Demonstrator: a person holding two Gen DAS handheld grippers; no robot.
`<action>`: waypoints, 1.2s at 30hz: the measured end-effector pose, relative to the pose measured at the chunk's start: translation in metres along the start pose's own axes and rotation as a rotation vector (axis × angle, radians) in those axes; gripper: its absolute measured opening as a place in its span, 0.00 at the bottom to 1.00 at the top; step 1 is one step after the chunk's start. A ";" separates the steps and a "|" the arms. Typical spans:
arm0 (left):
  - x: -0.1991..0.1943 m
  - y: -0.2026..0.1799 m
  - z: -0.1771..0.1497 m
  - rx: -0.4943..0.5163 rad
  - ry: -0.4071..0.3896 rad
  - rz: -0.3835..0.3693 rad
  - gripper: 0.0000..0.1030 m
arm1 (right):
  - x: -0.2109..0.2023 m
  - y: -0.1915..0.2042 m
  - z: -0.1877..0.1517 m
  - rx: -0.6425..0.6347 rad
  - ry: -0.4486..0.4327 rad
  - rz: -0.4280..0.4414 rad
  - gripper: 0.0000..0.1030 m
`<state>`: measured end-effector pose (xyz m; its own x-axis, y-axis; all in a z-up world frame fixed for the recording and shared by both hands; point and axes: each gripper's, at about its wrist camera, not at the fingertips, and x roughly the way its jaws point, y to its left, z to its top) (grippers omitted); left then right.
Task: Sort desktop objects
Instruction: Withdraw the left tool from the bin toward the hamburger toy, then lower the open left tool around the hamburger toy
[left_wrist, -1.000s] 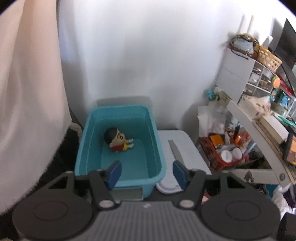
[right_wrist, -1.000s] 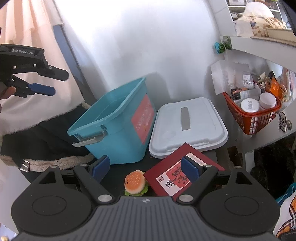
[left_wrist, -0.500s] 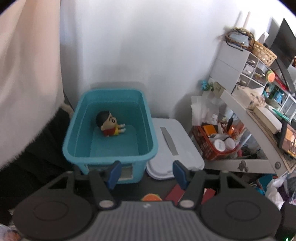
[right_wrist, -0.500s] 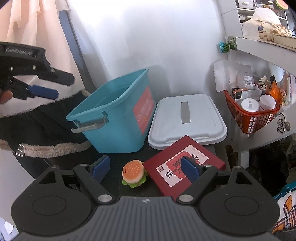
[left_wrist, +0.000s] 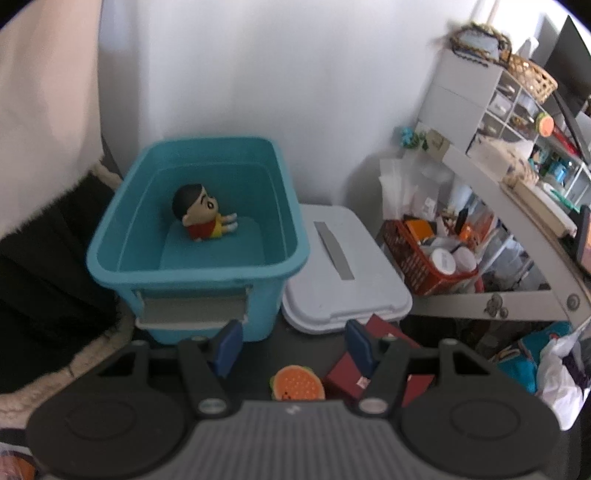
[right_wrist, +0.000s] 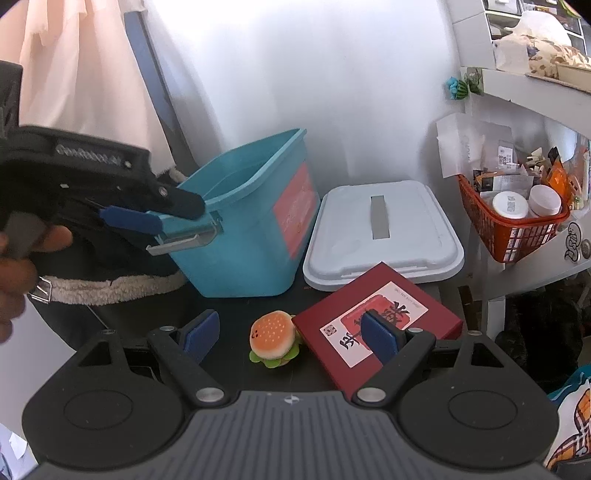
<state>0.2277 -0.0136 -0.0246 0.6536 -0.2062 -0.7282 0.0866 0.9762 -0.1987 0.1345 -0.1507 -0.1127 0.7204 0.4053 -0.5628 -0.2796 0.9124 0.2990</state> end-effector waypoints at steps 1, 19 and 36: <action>0.004 0.000 -0.002 -0.005 0.004 -0.005 0.62 | 0.001 0.000 0.000 0.002 0.002 0.000 0.85; 0.045 0.016 -0.035 -0.048 0.018 -0.069 0.63 | 0.022 0.011 -0.012 -0.070 0.062 0.011 0.77; 0.063 0.036 -0.048 -0.112 0.051 -0.109 0.60 | 0.048 0.034 -0.039 -0.160 0.098 -0.016 0.72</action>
<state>0.2359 0.0054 -0.1096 0.6057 -0.3168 -0.7299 0.0688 0.9347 -0.3486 0.1348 -0.0982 -0.1602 0.6625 0.3873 -0.6412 -0.3715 0.9132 0.1677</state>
